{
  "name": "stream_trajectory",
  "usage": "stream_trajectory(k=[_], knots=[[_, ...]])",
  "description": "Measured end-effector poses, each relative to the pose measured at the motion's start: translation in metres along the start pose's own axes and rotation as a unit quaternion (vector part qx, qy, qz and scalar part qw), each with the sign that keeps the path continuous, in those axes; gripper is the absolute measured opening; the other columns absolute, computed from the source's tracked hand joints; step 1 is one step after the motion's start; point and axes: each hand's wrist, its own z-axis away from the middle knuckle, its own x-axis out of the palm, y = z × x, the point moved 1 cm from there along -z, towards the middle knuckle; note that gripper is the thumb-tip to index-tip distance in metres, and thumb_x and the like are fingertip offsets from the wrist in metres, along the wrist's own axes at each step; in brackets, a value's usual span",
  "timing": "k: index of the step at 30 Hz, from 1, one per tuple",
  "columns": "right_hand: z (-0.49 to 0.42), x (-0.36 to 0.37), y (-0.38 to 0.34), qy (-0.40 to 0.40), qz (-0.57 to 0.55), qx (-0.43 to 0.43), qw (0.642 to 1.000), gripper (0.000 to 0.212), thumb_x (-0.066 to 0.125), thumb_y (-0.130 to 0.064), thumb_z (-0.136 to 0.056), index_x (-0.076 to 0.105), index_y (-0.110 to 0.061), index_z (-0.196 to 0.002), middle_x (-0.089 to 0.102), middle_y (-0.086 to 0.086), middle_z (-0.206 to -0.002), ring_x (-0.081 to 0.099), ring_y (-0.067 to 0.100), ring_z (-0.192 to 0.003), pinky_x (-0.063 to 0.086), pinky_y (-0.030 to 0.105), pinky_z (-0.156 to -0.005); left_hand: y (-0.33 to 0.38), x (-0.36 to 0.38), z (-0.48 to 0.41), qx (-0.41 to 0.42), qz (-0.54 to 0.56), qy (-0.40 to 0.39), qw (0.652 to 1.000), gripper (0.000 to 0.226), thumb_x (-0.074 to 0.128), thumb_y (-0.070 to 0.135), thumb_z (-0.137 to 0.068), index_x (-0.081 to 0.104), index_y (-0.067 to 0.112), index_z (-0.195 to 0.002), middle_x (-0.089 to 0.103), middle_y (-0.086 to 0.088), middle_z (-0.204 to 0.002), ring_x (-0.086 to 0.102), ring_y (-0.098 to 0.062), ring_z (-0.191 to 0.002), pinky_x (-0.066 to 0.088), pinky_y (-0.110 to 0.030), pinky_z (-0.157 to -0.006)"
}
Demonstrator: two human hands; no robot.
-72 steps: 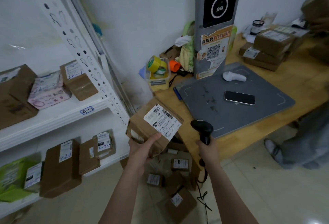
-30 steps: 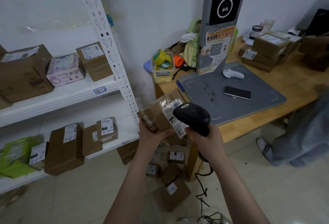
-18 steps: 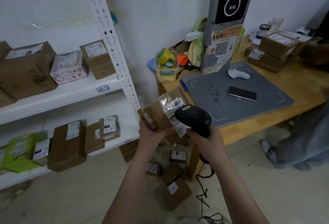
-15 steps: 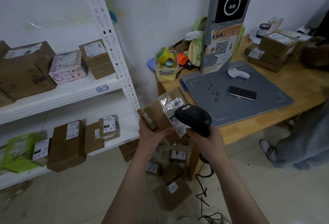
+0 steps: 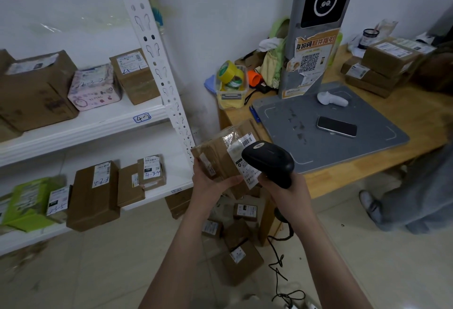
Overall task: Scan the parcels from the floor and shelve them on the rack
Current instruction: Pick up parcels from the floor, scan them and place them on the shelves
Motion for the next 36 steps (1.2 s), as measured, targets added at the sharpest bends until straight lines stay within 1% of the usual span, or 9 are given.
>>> stream_trajectory(k=[3, 5, 8, 11, 14, 17, 25, 28, 36], knots=[[-0.001, 0.002, 0.002, -0.012, 0.002, 0.003, 1.000, 0.018, 0.071, -0.016, -0.087, 0.065, 0.002, -0.087, 0.053, 0.008, -0.060, 0.047, 0.020, -0.055, 0.035, 0.033, -0.054, 0.000, -0.002, 0.000, 0.003, -0.007, 0.004, 1.000, 0.133, 0.100, 0.045, -0.035, 0.029, 0.032, -0.147, 0.053, 0.007, -0.135, 0.053, -0.020, -0.129, 0.050, -0.052, -0.104], [-0.002, 0.003, 0.003, -0.021, 0.001, 0.005, 1.000, 0.019, 0.071, -0.017, -0.088, 0.065, 0.001, -0.088, 0.054, 0.008, -0.061, 0.047, 0.021, -0.056, 0.035, 0.034, -0.055, 0.000, -0.004, 0.000, 0.008, -0.011, 0.010, 1.000, 0.130, 0.094, 0.040, -0.039, 0.027, 0.030, -0.149, 0.050, 0.008, -0.134, 0.051, -0.021, -0.131, 0.048, -0.051, -0.106], [0.000, 0.005, 0.003, -0.037, -0.029, 0.021, 0.999, 0.015, 0.070, -0.018, -0.089, 0.064, -0.004, -0.086, 0.052, 0.010, -0.061, 0.045, 0.022, -0.054, 0.035, 0.035, -0.055, 0.000, -0.005, 0.000, 0.007, -0.019, 0.014, 1.000, 0.137, 0.096, 0.044, -0.037, 0.024, 0.028, -0.152, 0.048, 0.009, -0.134, 0.049, -0.021, -0.132, 0.047, -0.050, -0.108], [0.002, 0.005, 0.000, -0.045, -0.133, 0.078, 0.987, 0.015, 0.067, -0.014, -0.091, 0.060, -0.005, -0.081, 0.049, 0.010, -0.060, 0.042, 0.020, -0.049, 0.035, 0.033, -0.052, -0.001, -0.006, 0.000, 0.004, -0.022, 0.017, 1.000, 0.138, 0.099, 0.050, -0.031, 0.029, 0.030, -0.149, 0.053, 0.007, -0.136, 0.054, -0.018, -0.128, 0.051, -0.051, -0.104], [0.005, 0.001, -0.003, -0.062, -0.238, 0.126, 0.961, 0.010, 0.066, -0.015, -0.092, 0.060, -0.007, -0.092, 0.049, 0.006, -0.062, 0.041, 0.019, -0.051, 0.035, 0.032, -0.054, -0.004, -0.006, 0.000, 0.004, -0.021, 0.019, 1.000, 0.142, 0.098, 0.058, -0.024, 0.032, 0.030, -0.147, 0.055, 0.005, -0.136, 0.055, -0.018, -0.126, 0.051, -0.051, -0.103], [0.007, -0.004, -0.001, -0.071, -0.292, 0.155, 0.941, 0.015, 0.065, -0.018, -0.092, 0.059, -0.008, -0.101, 0.049, 0.005, -0.061, 0.040, 0.019, -0.052, 0.034, 0.032, -0.054, -0.006, -0.003, 0.001, 0.003, -0.025, 0.013, 1.000, 0.150, 0.095, 0.066, -0.019, 0.029, 0.031, -0.149, 0.052, 0.004, -0.140, 0.052, -0.019, -0.130, 0.049, -0.052, -0.106], [0.007, -0.016, 0.008, -0.083, -0.285, 0.165, 0.941, 0.025, 0.069, -0.028, -0.085, 0.058, -0.008, -0.094, 0.051, 0.005, -0.063, 0.042, 0.018, -0.051, 0.037, 0.031, -0.052, -0.010, 0.007, 0.003, 0.000, -0.055, 0.001, 0.998, 0.154, 0.094, 0.069, -0.018, 0.026, 0.032, -0.151, 0.048, 0.004, -0.145, 0.048, -0.019, -0.134, 0.046, -0.051, -0.110], [0.007, -0.023, 0.012, -0.084, -0.265, 0.167, 0.946, 0.021, 0.069, -0.029, -0.087, 0.058, -0.011, -0.087, 0.051, 0.005, -0.064, 0.042, 0.017, -0.050, 0.037, 0.029, -0.051, -0.014, 0.013, 0.004, -0.016, -0.074, -0.003, 0.997, 0.161, 0.092, 0.074, -0.017, 0.018, 0.036, -0.155, 0.039, 0.001, -0.153, 0.039, -0.021, -0.141, 0.041, -0.053, -0.113], [-0.008, -0.034, 0.043, -0.004, -0.144, 0.131, 0.981, 0.014, 0.065, -0.020, -0.094, 0.060, -0.008, -0.088, 0.052, 0.006, -0.066, 0.047, 0.016, -0.052, 0.041, 0.029, -0.053, -0.023, 0.021, -0.001, -0.078, -0.085, 0.011, 0.993, 0.166, 0.090, 0.072, -0.017, 0.009, 0.036, -0.157, 0.033, -0.004, -0.156, 0.032, -0.027, -0.145, 0.038, -0.057, -0.114]])
